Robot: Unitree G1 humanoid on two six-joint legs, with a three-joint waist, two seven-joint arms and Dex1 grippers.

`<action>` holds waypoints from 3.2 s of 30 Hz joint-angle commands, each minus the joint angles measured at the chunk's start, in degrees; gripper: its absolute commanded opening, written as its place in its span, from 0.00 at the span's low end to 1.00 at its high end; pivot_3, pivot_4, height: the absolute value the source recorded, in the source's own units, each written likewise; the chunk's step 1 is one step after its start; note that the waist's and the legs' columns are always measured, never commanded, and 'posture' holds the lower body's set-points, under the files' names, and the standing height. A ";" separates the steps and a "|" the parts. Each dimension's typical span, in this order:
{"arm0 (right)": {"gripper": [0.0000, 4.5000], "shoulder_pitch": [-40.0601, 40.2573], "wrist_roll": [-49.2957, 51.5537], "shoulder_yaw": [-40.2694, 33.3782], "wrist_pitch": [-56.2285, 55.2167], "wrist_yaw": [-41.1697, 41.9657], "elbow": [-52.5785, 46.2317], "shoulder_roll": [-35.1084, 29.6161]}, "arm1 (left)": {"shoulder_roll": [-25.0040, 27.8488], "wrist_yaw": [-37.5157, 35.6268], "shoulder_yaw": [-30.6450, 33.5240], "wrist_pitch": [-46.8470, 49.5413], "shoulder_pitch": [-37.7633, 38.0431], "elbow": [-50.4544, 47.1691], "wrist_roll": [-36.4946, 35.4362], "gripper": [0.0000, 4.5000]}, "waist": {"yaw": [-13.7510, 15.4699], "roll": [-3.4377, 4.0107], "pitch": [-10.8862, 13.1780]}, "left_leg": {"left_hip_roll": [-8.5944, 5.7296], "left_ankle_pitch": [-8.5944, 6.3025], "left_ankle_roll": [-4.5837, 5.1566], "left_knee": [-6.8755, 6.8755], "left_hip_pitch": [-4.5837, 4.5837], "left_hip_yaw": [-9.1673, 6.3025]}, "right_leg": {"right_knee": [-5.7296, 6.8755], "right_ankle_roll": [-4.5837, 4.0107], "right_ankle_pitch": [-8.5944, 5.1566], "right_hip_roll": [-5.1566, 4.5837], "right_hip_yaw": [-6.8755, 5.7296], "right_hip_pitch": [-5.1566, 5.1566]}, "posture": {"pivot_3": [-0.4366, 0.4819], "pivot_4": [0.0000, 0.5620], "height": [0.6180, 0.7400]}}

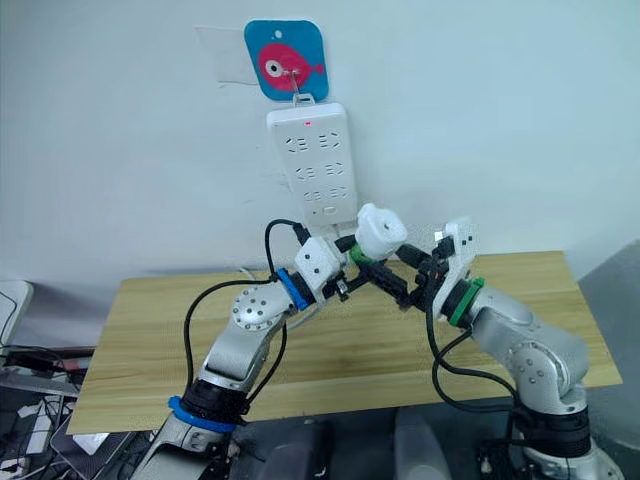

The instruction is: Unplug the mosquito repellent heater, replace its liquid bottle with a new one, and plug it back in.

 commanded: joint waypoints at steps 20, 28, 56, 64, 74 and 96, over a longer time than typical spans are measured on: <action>0.96 -3.54 -7.04 4.13 -6.89 -6.25 -0.22 6.11 | -1.44 3.22 0.10 7.97 2.60 -8.72 -6.26 0.50 | -0.54 0.01 -0.02 | -0.06 0.00 0.00 0.00 0.00 0.03 | -0.03 0.00 0.00 0.03 0.04 0.01 | 0.29 0.38 1.00; 0.67 -3.32 -8.18 4.86 -6.94 -5.10 0.07 5.92 | -1.16 3.82 -0.25 8.89 3.42 -9.94 -6.36 0.50 | -0.49 0.01 -0.02 | -0.07 0.00 0.00 0.00 0.00 0.03 | -0.03 0.00 0.00 0.03 0.04 0.01 | 0.31 0.37 1.00; 0.67 -4.18 -16.02 8.59 -12.46 -2.19 0.24 4.47 | 25.13 -23.65 19.04 18.12 -13.82 11.81 -27.57 0.75 | 0.01 0.02 -0.11 | -0.12 0.13 -0.24 -0.01 0.00 0.02 | -0.04 -0.01 0.00 0.07 0.00 -0.03 | 0.31 0.35 1.00; 0.67 -5.33 -17.23 9.27 -12.56 -1.03 -0.45 3.91 | 22.08 -30.82 15.44 9.44 -25.75 29.74 -22.56 0.75 | -0.52 0.01 -0.12 | -0.09 0.14 -0.25 -0.02 -0.05 0.04 | -0.01 -0.01 0.00 0.03 0.02 -0.14 | 0.28 0.35 1.00; 0.67 -6.03 -18.35 9.78 -12.92 -0.11 0.01 3.82 | 19.27 -36.89 14.96 7.43 -31.54 37.45 -21.25 0.61 | -0.90 -0.01 -0.13 | -0.11 0.14 -0.25 0.02 -0.09 0.01 | 0.03 -0.01 0.00 0.04 0.00 -0.16 | 0.27 0.35 1.00; 0.67 -9.11 -25.56 12.98 -14.03 0.02 3.34 5.14 | 19.86 -37.33 16.86 15.16 -31.59 36.15 -22.97 0.29 | -1.02 -0.06 -0.17 | -0.16 0.16 -0.27 0.09 -0.07 -0.03 | 0.13 -0.01 0.00 0.04 -0.01 -0.15 | 0.30 0.34 1.00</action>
